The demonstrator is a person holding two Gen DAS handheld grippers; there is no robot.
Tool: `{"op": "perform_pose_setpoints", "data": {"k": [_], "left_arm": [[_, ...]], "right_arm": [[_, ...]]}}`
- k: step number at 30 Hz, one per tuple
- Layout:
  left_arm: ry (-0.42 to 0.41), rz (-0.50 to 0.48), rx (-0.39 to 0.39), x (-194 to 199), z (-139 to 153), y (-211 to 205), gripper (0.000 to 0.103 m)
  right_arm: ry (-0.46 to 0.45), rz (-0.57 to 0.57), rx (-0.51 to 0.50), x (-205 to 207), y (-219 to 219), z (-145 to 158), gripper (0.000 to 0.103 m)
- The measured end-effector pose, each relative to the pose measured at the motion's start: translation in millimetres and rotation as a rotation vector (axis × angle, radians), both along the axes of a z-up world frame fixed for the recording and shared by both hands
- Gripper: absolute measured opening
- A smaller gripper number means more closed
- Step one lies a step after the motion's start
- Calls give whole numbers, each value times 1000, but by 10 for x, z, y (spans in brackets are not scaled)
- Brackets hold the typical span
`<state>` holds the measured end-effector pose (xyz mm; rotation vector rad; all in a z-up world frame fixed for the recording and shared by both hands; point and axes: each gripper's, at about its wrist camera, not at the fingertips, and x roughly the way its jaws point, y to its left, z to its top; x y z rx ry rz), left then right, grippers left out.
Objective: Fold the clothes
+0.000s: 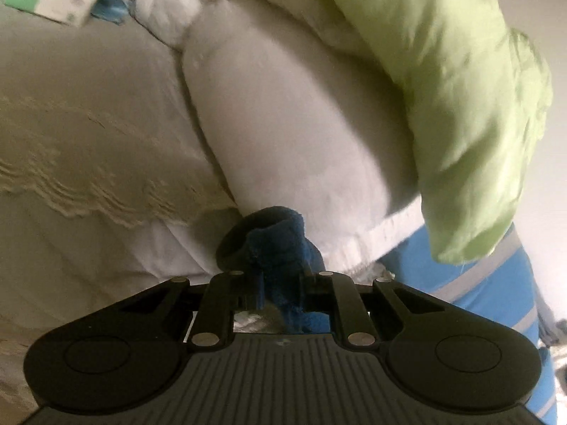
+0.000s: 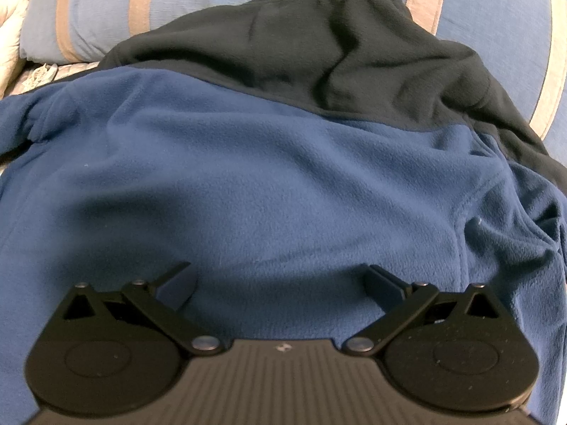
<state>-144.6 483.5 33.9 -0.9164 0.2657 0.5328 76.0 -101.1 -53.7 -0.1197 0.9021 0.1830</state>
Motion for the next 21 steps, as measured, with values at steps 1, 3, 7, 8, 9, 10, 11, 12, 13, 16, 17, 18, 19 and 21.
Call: {"op": "perform_pose_setpoints", "data": {"k": [1,3,7,8,9,10,11,12,13,16,17,18,19,21], "left_arm": [[9,6,4,-54,17,-2,16],[31,10,24,-94,28,-31,16],[44,23,-7,-78,-32,-60,16],[38,25,-21,-96,-37,-47,16],[34,23,-25,-88,-45,-39,16],[31,21,-27,-77,-54,-33,16],[27,19,-29,-66,-63,-26,16],[27,15,-27,-63,-62,-19,16],[28,10,-25,-61,-60,-12,16],[33,-2,-18,-52,-49,9,16],[36,-5,-17,-46,-34,6,16],[37,-7,-17,-43,-27,10,16],[36,-8,-17,-16,-28,20,16],[36,-12,-15,-10,-23,23,16]], "right_arm": [[0,1,-1,2,3,1,103],[3,4,-3,9,6,6,103],[9,18,-13,24,8,42,103],[-15,35,-34,-2,41,86,103],[-43,54,-56,-31,78,132,103],[-107,84,-81,-113,141,206,103],[-155,133,-77,-214,241,294,103],[-199,184,-69,-316,345,384,103],[-243,235,-62,-418,449,474,103],[-273,387,45,-609,851,672,101],[-265,390,54,-565,984,642,100],[-254,386,61,-508,1112,602,98],[-243,383,69,-451,1240,562,93],[-221,375,83,-338,1497,481,91]]}}
